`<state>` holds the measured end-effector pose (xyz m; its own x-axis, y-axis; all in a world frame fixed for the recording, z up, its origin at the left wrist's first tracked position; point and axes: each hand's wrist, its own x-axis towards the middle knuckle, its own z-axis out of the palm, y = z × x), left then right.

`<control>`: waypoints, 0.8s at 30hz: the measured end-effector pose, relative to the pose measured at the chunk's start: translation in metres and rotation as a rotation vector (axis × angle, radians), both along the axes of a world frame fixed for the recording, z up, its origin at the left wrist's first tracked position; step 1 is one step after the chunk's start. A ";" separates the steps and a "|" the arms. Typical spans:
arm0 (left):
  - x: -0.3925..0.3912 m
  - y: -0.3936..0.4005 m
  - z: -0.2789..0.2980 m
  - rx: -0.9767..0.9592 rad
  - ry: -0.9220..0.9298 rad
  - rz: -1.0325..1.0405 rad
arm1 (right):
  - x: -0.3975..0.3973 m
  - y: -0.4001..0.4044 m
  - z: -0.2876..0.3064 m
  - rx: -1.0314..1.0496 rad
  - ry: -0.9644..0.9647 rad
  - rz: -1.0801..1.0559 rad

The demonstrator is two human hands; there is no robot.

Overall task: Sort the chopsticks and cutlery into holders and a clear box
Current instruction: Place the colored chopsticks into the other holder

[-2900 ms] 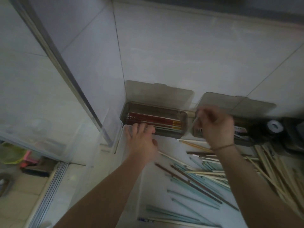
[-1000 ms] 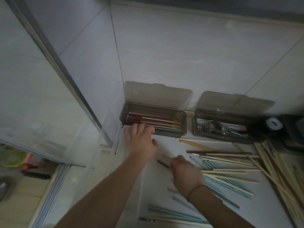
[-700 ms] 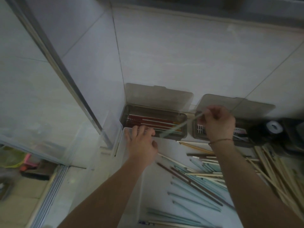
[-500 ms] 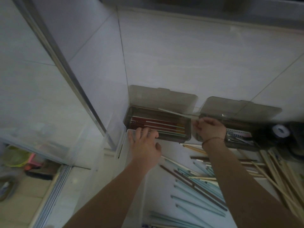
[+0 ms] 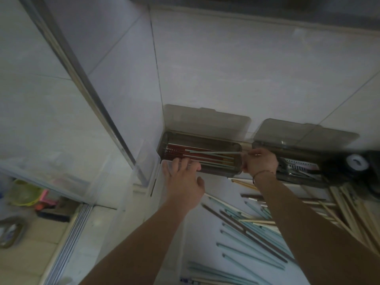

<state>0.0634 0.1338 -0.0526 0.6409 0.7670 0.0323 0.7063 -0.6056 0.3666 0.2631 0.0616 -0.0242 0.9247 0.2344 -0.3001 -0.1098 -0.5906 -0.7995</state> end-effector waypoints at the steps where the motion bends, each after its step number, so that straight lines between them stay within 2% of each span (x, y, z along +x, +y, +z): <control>1: 0.000 0.000 -0.001 0.007 -0.003 0.002 | 0.000 -0.004 0.001 -0.021 -0.055 0.018; 5: 0.001 0.000 -0.004 0.016 -0.019 0.016 | -0.013 -0.027 0.008 -0.078 -0.302 0.200; 7: 0.001 -0.001 -0.004 0.012 -0.006 0.014 | -0.020 -0.040 0.002 -0.097 -0.362 0.299; 10: 0.002 -0.001 -0.003 0.021 0.008 0.004 | -0.023 -0.055 -0.016 -0.100 -0.346 0.325; 13: 0.002 -0.001 -0.002 0.027 0.019 -0.002 | -0.022 -0.056 -0.023 -0.137 -0.274 0.454; 16: 0.001 -0.001 -0.003 0.037 0.008 -0.004 | -0.017 -0.044 -0.017 -0.240 -0.385 0.618; 18: 0.001 -0.001 -0.004 0.036 0.010 -0.003 | -0.011 -0.034 -0.013 -0.321 -0.377 0.702; 21: 0.001 -0.001 -0.004 0.040 0.002 0.003 | -0.004 -0.022 -0.016 -0.388 -0.275 0.720; 24: 0.001 -0.001 -0.004 0.043 0.000 0.004 | 0.000 -0.019 -0.022 -0.425 -0.277 0.734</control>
<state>0.0641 0.1325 -0.0569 0.6376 0.7676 0.0659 0.7088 -0.6179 0.3403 0.2635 0.0427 -0.0467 0.6377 0.7158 -0.2845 0.5773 -0.6886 -0.4387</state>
